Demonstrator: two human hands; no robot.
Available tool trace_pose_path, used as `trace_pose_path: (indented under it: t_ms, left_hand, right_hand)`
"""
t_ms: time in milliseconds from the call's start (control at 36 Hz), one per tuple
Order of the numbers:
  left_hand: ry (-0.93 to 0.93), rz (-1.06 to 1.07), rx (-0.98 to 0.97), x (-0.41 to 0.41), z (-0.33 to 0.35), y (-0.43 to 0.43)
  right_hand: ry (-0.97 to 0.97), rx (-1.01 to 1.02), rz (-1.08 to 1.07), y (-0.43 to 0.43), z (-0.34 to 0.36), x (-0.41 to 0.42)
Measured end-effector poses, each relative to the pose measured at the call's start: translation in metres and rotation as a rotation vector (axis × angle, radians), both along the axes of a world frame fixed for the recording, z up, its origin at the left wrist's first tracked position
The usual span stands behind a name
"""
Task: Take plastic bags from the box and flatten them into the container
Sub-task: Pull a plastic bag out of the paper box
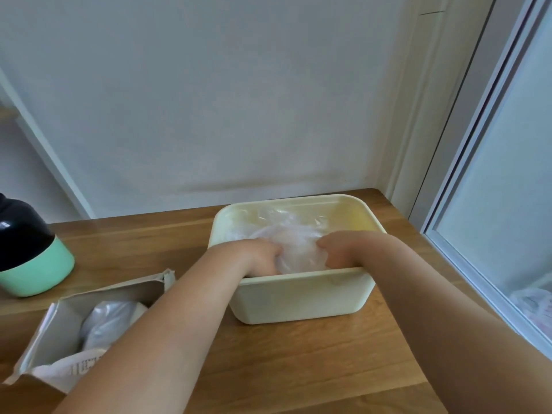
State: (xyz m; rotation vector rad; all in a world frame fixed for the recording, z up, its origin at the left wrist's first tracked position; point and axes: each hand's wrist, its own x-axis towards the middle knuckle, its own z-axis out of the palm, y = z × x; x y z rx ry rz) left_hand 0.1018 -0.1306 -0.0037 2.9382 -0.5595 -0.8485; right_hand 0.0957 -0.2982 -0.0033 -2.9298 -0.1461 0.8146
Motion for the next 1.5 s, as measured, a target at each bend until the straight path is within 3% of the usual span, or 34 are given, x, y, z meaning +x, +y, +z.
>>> trace_pose_path:
  t_ms: [111,333,472,556,639,806,917,1028,1222,1361,1500]
  left_hand:
    - [-0.045,0.055,-0.088,-0.003,0.005,0.006]
    - [-0.396,0.261,-0.697,-0.051,0.039,0.049]
    - [-0.477,0.383,-0.837,-0.09,0.033,0.094]
    - [-0.562,0.465,-0.796,-0.108,0.027,0.121]
    - [-0.629,0.498,-0.615,-0.125,0.02,0.149]
    - [-0.441,0.483,-0.255,-0.125,0.005,0.173]
    - [-0.366,0.427,-0.167,-0.115,0.005,0.173]
    - [-0.401,0.39,-0.085,-0.109,-0.008,0.173]
    - [-0.572,0.408,-0.084,-0.111,-0.021,0.176]
    - [-0.676,0.389,-0.231,-0.117,-0.014,0.183]
    - [-0.803,0.32,-0.126,-0.126,-0.004,0.193]
  right_hand:
    - [-0.141,0.153,-0.091,-0.004,0.01,-0.009]
    - [-0.627,0.403,-0.142,0.01,0.043,-0.051]
    - [-0.78,0.718,-0.137,0.064,0.04,-0.08]
    - [-0.756,0.867,-0.084,0.099,0.035,-0.092]
    - [-0.692,0.902,-0.003,0.137,0.019,-0.099]
    - [-0.581,0.793,0.083,0.187,-0.001,-0.097]
    - [-0.473,0.714,0.082,0.2,-0.014,-0.088]
    - [-0.444,0.781,0.014,0.2,-0.03,-0.086]
    - [-0.445,0.851,0.015,0.198,-0.043,-0.088]
    - [-0.43,0.856,0.008,0.197,-0.042,-0.087]
    - [-0.421,0.839,0.01,0.196,-0.041,-0.087]
